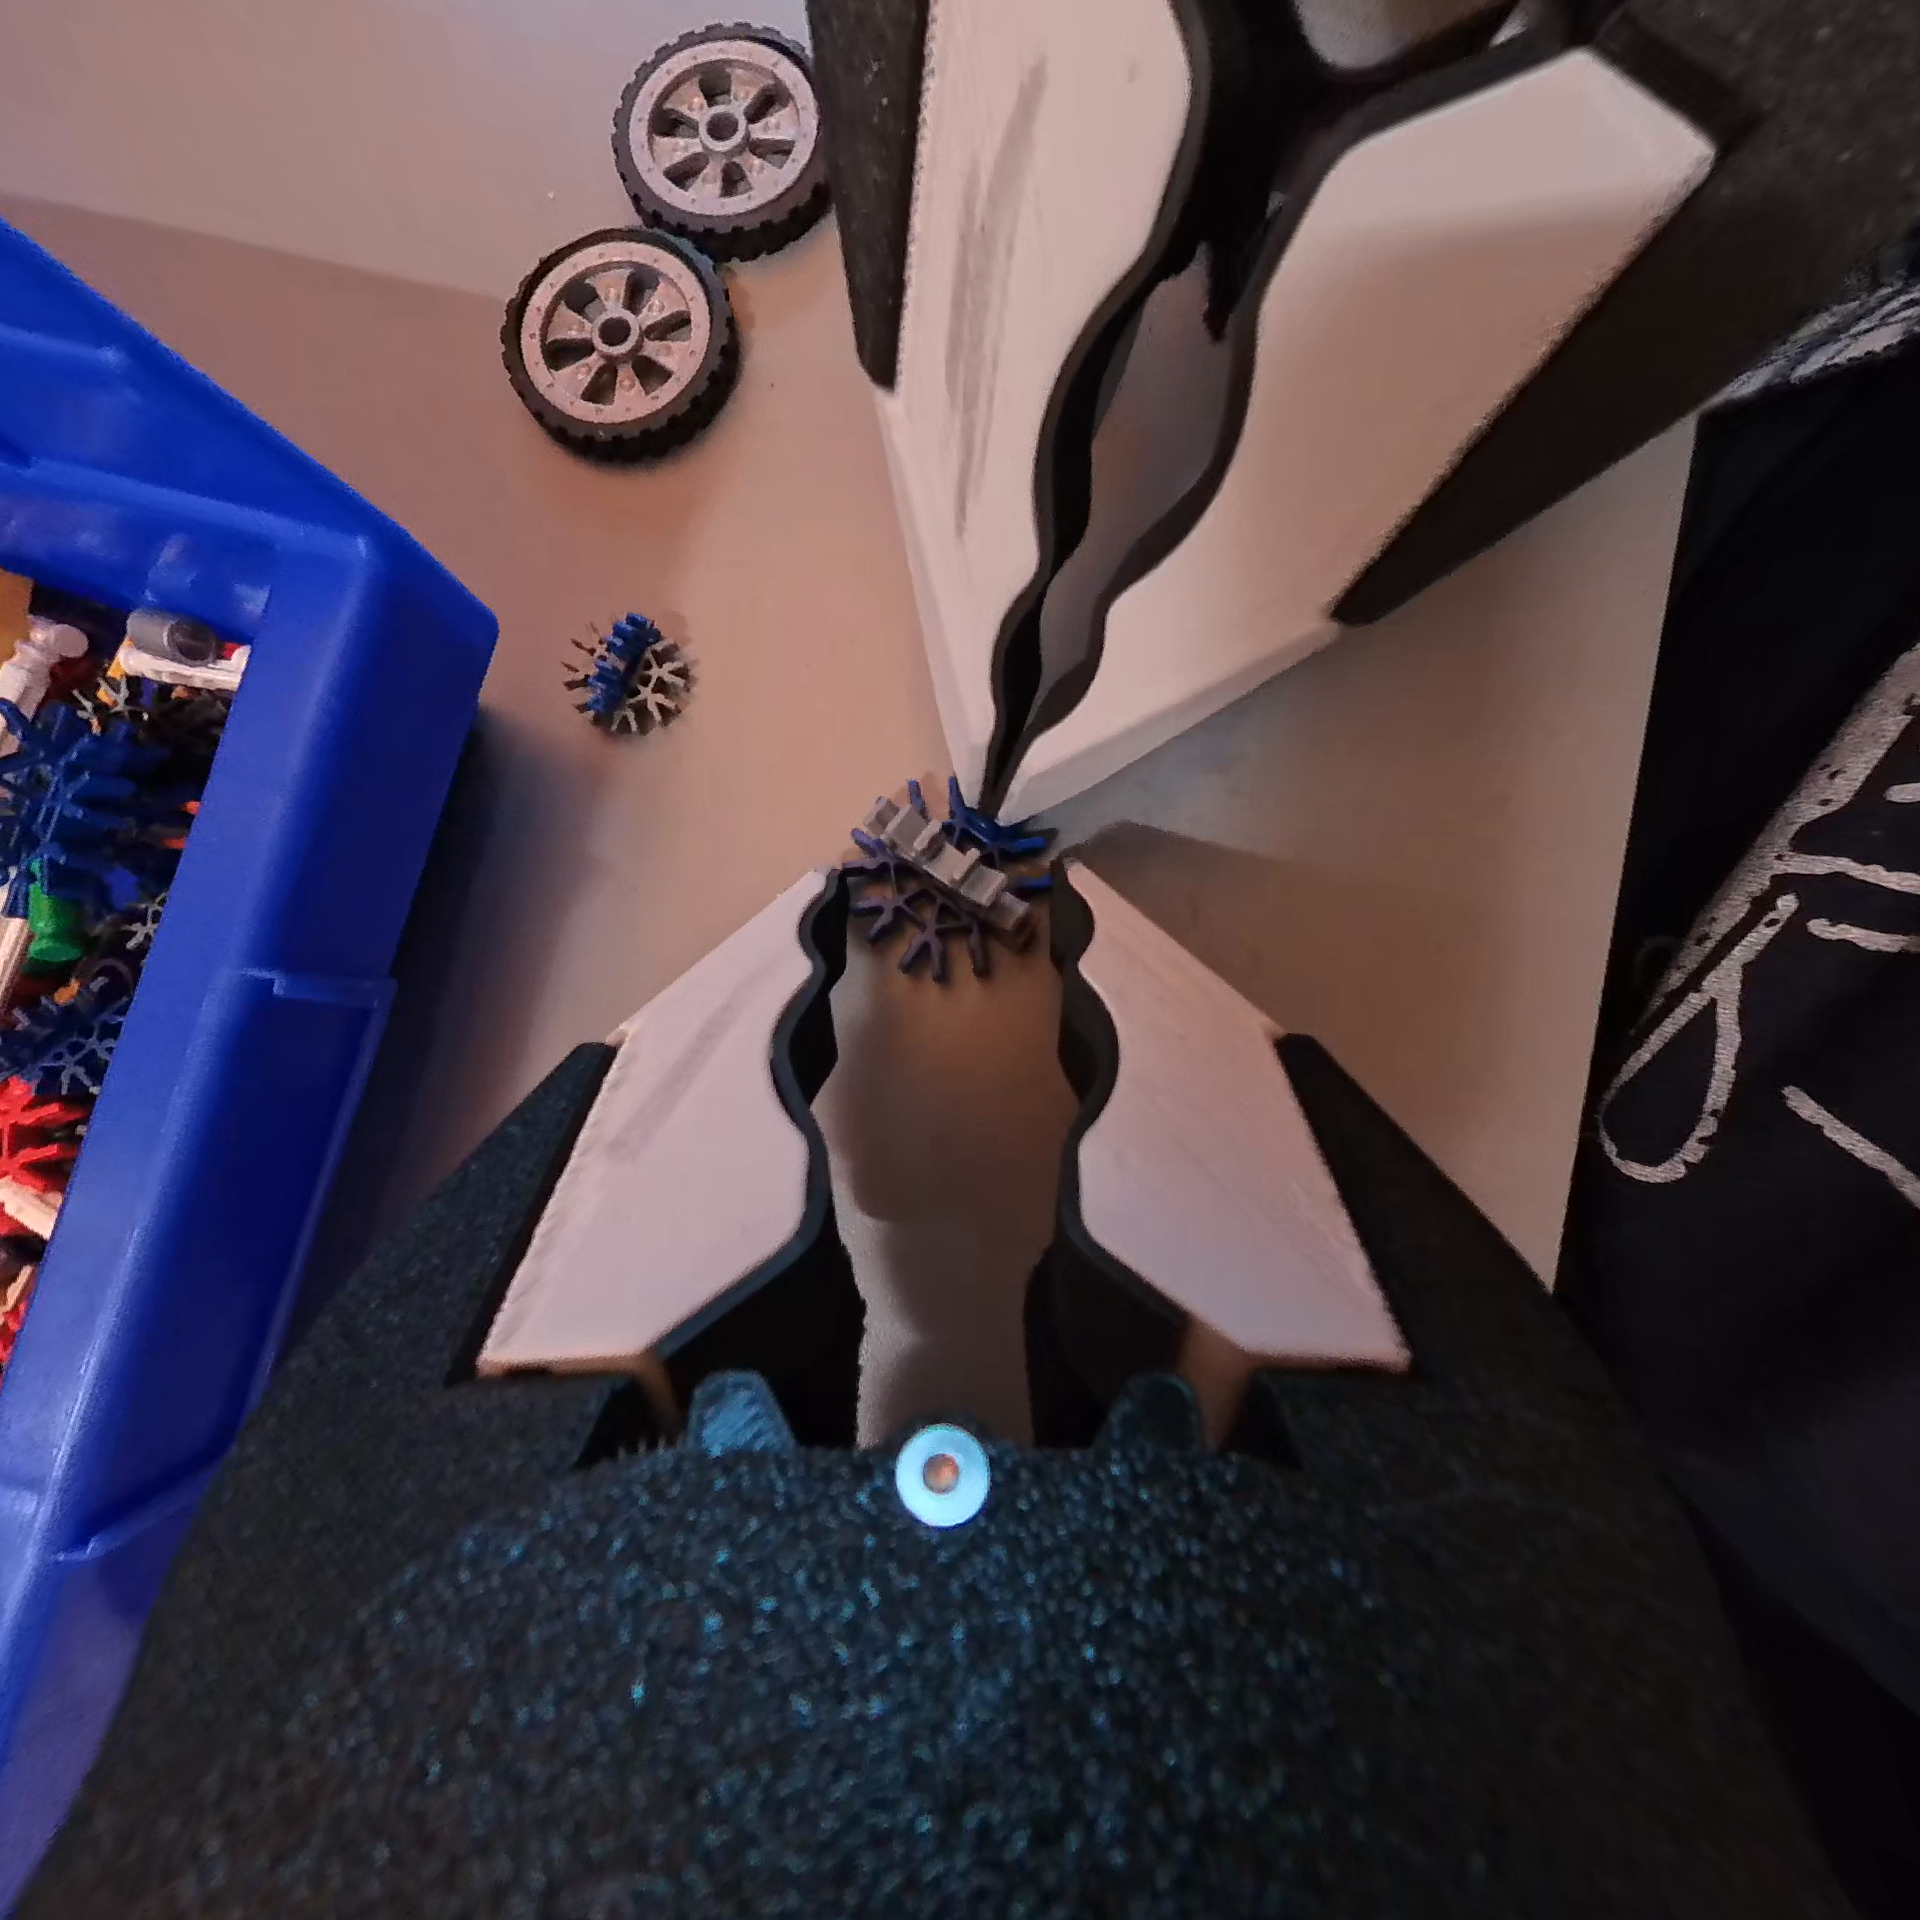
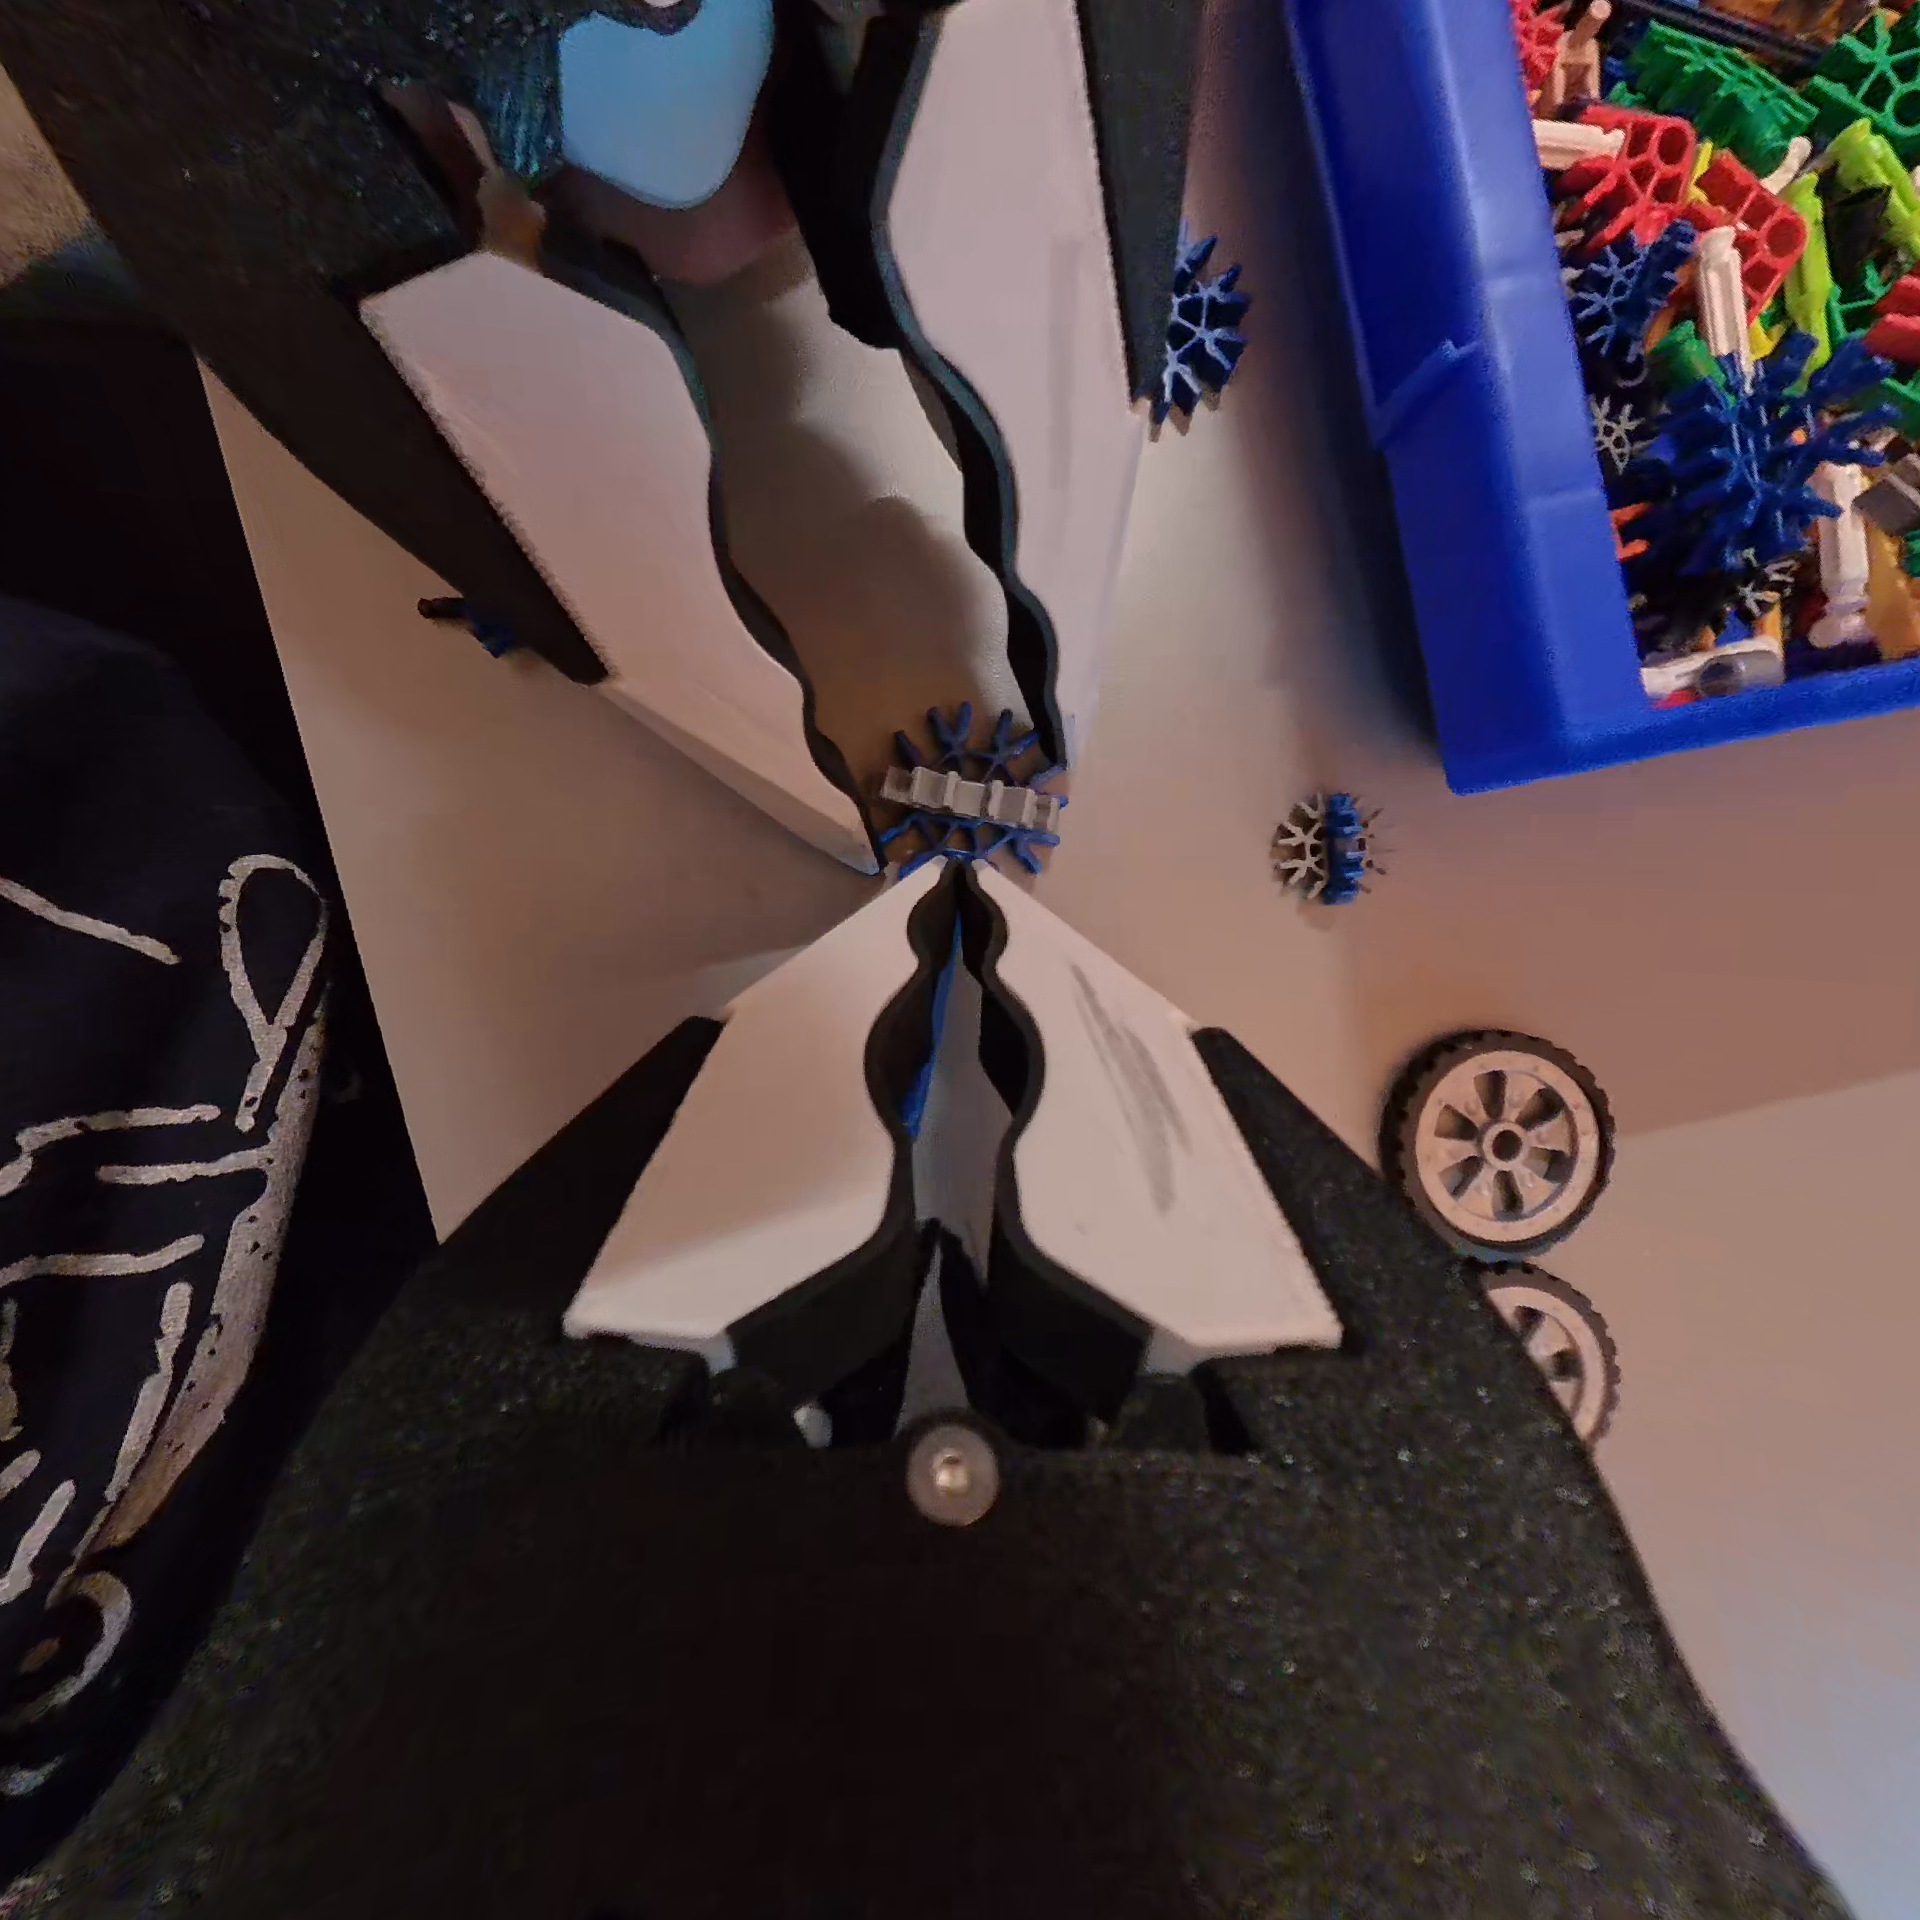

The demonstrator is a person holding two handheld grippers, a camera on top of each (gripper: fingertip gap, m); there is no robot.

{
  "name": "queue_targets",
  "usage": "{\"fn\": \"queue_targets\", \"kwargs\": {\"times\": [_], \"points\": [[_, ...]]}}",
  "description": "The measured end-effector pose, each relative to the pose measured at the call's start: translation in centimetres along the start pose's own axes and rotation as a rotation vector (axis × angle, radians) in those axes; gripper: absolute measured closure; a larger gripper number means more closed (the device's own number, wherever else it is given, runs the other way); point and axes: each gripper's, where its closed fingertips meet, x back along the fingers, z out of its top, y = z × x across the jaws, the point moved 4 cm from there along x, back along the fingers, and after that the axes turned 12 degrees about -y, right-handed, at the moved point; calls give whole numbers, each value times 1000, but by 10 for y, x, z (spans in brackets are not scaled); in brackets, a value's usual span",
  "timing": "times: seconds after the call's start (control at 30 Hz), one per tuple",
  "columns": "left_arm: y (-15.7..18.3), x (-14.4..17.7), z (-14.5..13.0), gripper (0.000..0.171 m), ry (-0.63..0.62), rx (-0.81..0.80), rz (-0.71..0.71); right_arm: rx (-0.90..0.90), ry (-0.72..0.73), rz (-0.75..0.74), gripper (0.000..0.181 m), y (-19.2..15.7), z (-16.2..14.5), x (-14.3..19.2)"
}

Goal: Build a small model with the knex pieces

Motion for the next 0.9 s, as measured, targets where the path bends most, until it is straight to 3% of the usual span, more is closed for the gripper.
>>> {"fn": "queue_targets", "kwargs": {"times": [0.03, 0.57, 0.8, 0.9], "points": [[0, 0, 0, 136, 1, 0, 0, 16, -13, -10, 181, 0, 1, 0], [-3, -1, -1, 134, 29, 17, -21, 109, -89, 8, 181, 0, 5, -4], [-6, -1, -2, 134, 32, 20, -20, -3, -23, 154, 181, 5, 7, -3], [-5, -1, -3, 134, 43, 29, -17, -46, -1, 98, 180, 19, -2, 7]]}}
